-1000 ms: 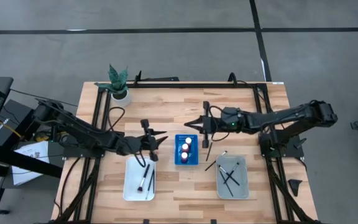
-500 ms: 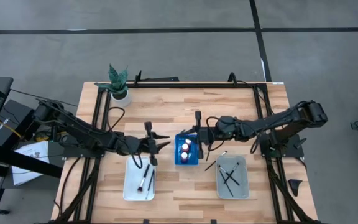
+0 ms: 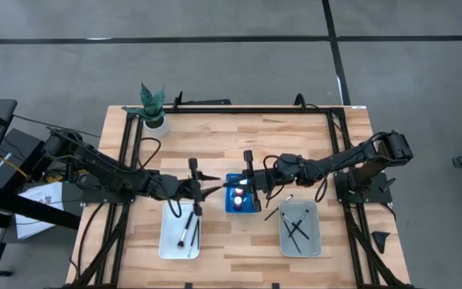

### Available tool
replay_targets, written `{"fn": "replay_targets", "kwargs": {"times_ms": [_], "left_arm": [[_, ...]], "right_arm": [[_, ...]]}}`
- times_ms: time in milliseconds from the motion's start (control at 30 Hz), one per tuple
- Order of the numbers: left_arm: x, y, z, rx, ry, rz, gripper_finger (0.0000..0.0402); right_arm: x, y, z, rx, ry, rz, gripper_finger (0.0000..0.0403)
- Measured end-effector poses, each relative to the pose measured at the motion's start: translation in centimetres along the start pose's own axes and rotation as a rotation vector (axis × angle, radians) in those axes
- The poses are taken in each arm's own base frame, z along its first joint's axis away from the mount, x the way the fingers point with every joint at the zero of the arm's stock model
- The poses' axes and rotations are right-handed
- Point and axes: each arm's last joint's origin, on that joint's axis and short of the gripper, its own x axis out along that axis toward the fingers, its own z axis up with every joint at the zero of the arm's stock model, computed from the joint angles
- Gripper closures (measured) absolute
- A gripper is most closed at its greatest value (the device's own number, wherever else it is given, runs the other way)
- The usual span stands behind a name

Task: Pick & Place Paint Supplies
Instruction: Put the top eyeshadow brush into the white bin

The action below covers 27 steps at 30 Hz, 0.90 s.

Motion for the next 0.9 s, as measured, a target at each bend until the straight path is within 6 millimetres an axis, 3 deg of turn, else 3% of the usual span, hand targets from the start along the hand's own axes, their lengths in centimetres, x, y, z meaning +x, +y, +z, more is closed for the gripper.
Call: {"fn": "replay_targets", "kwargs": {"times_ms": [300,633,900], "left_arm": [[0.0,0.0,0.2,-0.01,-0.021,-0.003,0.0241],[-0.1,0.0,0.7,-0.035,-0.079,-0.036,0.0244],[-0.3,-0.3,0.9,-0.033,-0.093,-0.055,0.0248]], "right_arm": [[0.0,0.3,0.4,0.031,-0.043,0.053,0.0403],[3.0,0.6,-1.4,0.034,-0.036,0.104,0.0403],[3.4,-0.5,-1.2,0.037,-0.042,0.123,0.0403]]}}
